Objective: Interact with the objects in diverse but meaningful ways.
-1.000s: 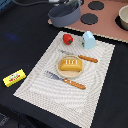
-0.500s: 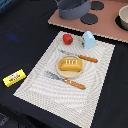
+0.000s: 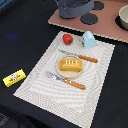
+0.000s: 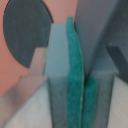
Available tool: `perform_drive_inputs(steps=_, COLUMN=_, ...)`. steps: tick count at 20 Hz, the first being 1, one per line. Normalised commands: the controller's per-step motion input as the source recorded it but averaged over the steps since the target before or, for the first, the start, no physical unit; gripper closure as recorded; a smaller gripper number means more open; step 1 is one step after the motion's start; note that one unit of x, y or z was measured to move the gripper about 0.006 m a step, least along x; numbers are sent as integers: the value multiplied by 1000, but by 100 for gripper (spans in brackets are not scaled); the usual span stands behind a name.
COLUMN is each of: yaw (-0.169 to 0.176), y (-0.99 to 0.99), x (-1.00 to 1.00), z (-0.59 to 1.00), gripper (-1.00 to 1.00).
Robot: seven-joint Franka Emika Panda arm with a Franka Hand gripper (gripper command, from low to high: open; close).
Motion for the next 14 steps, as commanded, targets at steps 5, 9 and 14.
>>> perform_drive_inputs(steps=5, yaw=0, y=773, x=665, z=127, gripper=100)
perform_drive_inputs(steps=9, yaw=0, y=754, x=707, z=146, gripper=100)
perform_drive_inputs(steps=14, yaw=0, y=741, x=726, z=134, gripper=100)
